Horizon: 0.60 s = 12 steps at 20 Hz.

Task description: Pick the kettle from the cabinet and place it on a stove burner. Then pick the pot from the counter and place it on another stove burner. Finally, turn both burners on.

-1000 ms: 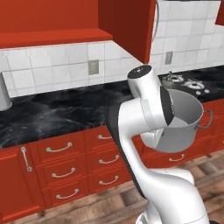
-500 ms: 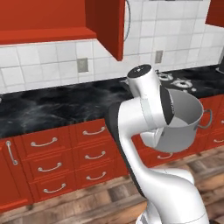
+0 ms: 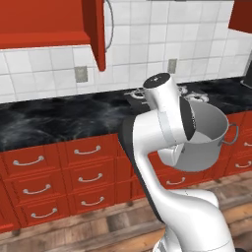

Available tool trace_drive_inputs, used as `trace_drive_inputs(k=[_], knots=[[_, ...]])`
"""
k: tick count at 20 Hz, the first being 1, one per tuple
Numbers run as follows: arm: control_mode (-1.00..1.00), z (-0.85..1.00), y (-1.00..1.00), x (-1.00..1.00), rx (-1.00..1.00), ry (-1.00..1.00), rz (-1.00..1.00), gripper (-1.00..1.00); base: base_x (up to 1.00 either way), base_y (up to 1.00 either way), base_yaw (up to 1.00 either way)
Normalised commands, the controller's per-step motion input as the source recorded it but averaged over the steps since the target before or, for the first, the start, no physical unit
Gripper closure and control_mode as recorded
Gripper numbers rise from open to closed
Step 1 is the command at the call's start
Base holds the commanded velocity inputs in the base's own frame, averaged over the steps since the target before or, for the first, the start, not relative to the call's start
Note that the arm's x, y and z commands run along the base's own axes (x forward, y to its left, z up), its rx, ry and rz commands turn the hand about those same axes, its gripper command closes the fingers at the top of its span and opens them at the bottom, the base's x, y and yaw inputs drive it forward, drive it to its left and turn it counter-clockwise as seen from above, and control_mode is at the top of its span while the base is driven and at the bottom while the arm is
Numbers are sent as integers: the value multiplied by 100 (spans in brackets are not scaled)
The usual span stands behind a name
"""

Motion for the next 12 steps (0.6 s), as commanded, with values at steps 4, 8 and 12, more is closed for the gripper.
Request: trace_drive_inputs(k=[4,8,12], knots=[[100,0,0,0,0,0,0,100,0,-62,16],[100,0,0,0,0,0,0,100,14,-46,18],[100,0,0,0,0,0,0,100,36,-35,20]])
